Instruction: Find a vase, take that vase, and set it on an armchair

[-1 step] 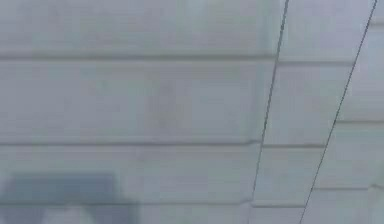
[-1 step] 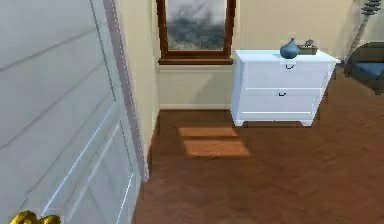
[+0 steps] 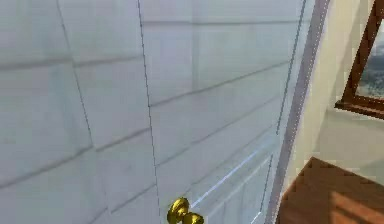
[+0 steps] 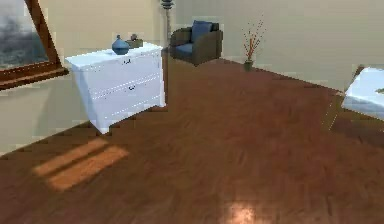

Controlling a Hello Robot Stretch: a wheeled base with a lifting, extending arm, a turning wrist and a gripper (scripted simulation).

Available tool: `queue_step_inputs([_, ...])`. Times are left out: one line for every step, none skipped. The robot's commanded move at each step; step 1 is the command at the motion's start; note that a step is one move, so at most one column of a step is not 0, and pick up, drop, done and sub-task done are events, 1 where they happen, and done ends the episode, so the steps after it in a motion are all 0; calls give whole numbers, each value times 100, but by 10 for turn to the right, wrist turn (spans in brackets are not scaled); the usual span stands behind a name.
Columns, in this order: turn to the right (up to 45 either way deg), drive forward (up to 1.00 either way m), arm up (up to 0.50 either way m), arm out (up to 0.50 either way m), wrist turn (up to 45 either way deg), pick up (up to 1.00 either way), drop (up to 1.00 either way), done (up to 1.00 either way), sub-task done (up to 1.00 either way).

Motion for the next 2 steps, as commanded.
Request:
queue_step_inputs([450, 0, 0, 0, 0, 0, 0, 0, 0])
queue_step_inputs([450, 0, 0, 0, 0, 0, 0, 0, 0])
